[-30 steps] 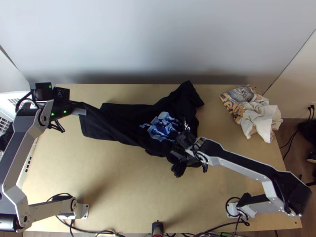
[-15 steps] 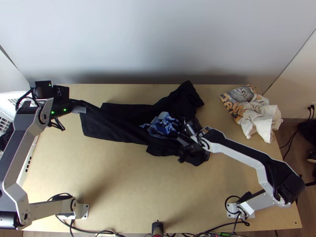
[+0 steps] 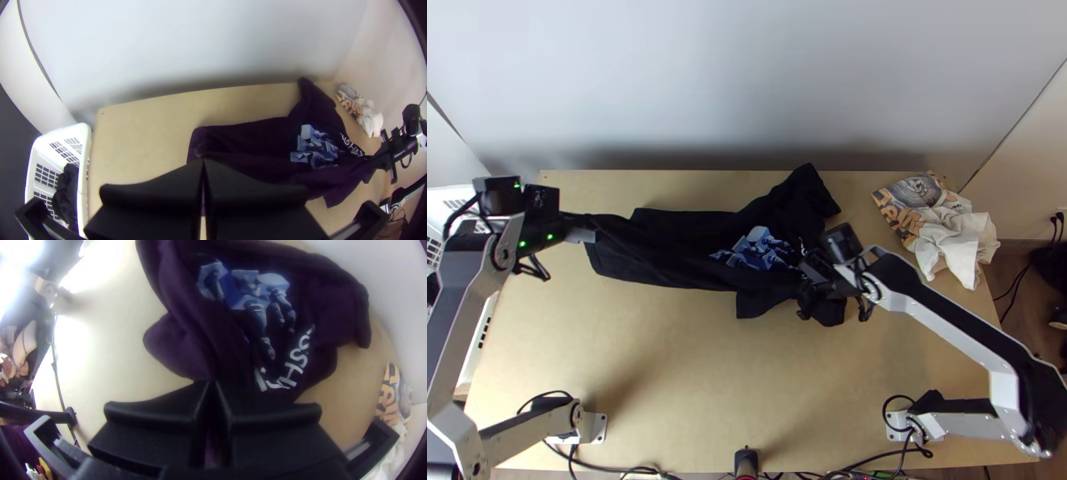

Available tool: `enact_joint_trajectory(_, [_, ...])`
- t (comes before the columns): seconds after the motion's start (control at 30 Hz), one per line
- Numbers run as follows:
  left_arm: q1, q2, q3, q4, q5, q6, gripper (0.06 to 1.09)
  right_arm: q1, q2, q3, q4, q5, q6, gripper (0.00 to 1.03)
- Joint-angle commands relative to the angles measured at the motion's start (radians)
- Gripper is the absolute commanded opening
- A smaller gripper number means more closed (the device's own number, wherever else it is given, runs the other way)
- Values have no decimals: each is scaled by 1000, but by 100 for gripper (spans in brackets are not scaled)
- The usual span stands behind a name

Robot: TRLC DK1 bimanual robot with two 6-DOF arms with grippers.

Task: Fold the t-shirt

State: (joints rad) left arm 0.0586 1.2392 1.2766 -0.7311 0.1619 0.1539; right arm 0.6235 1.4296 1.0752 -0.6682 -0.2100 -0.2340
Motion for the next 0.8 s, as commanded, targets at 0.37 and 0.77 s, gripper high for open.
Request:
enact_joint_trajectory(0.37, [20,-196,133,-192,28,6,9,13,-255,239,-375,1,-30,2])
enact_joint_trajectory(0.77, [33,-236,153,-318,73,16,9,56,-331,264,-591,3,-42,2])
